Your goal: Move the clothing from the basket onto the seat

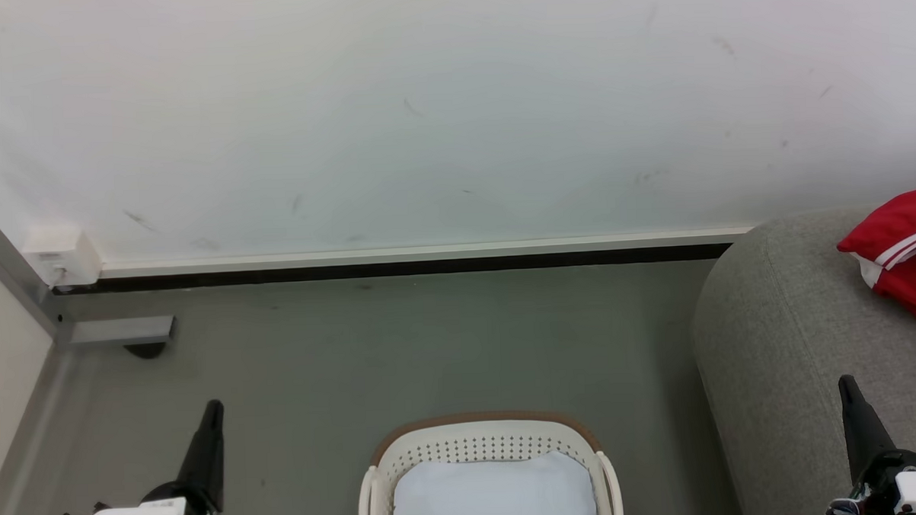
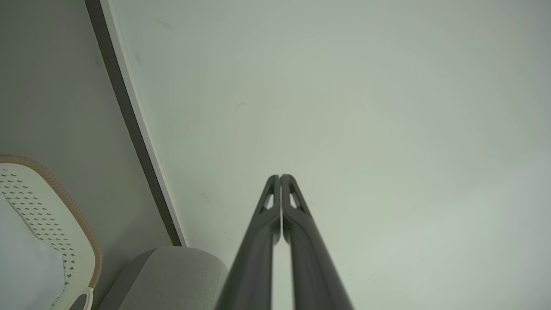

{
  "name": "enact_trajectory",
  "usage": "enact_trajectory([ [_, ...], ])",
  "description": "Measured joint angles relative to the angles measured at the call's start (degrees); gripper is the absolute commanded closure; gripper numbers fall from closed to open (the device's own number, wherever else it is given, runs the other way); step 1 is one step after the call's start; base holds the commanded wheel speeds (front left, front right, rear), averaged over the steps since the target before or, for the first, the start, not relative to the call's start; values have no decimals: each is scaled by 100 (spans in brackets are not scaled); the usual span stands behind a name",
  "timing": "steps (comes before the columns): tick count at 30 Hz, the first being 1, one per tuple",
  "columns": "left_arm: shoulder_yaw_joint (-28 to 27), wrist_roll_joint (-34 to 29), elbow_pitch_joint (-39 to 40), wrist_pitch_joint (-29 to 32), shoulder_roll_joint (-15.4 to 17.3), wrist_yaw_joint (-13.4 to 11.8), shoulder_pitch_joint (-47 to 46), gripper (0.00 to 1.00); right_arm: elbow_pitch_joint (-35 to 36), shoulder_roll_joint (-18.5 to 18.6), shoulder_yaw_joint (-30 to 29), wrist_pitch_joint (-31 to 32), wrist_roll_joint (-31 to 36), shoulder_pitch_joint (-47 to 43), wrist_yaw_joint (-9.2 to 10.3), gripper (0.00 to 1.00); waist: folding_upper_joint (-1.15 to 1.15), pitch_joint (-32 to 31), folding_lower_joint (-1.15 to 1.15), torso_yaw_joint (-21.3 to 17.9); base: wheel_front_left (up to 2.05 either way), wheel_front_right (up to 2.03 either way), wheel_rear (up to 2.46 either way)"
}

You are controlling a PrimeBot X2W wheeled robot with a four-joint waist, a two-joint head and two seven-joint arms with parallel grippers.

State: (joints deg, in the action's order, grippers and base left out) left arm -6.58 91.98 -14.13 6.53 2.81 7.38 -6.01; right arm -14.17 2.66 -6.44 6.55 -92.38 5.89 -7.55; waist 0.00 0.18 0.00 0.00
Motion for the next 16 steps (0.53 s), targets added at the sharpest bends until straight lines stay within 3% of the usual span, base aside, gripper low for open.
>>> enact_trajectory([
  [16,0,0,0,0,0,0,0,100,0,0,0,0,0,0,0,100,0,0,0,0,0,0,0],
])
